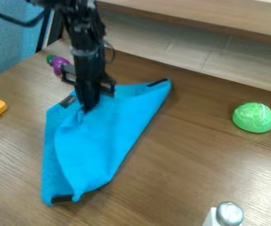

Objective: Fold the cloth from the right to the left

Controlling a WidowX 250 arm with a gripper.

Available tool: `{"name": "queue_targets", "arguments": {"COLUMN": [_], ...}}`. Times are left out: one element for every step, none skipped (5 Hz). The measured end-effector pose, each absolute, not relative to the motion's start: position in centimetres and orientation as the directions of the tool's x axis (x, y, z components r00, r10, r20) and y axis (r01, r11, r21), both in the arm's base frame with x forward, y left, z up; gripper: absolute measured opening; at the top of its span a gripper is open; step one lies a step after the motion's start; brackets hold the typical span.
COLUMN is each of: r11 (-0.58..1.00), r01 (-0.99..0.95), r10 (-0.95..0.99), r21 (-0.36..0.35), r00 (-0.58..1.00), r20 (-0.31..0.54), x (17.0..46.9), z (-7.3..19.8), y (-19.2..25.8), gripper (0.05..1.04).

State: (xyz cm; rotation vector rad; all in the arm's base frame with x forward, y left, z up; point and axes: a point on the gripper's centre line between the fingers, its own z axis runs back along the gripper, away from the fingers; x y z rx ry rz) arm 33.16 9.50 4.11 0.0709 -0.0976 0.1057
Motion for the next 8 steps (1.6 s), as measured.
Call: {"name": "queue_targets", "arguments": {"r11": [0.99, 0.99, 0.984, 0.969, 0.957, 0.956, 0.953, 0.965], "r01": [-0.117, -0.141, -0.155, -0.146, -0.155, -0.152, -0.153, -0.122], "r10": [0.109, 0.137, 0.169, 0.2, 0.228, 0.231, 0.236, 0.194], "r21": [0.078, 0.026, -0.091, -0.199, -0.245, -0.25, -0.26, -0.234], "r00": [0.988, 0.982, 0.968, 0.939, 0.926, 0.916, 0.915, 0.929], "r20": [0.108, 0.131, 0.186, 0.281, 0.301, 0.327, 0.328, 0.314], "x": [33.3, 33.0, 32.6, 32.8, 32.6, 32.4, 32.3, 32.4], "z": [3.0, 2.5, 2.9, 5.3, 6.7, 8.0, 8.7, 9.4], "y": [9.6, 9.5, 9.1, 8.5, 8.3, 8.2, 8.0, 7.0], "gripper": [0.094, 0.267, 0.539, 0.842, 1.008, 1.004, 1.001, 1.0]}}
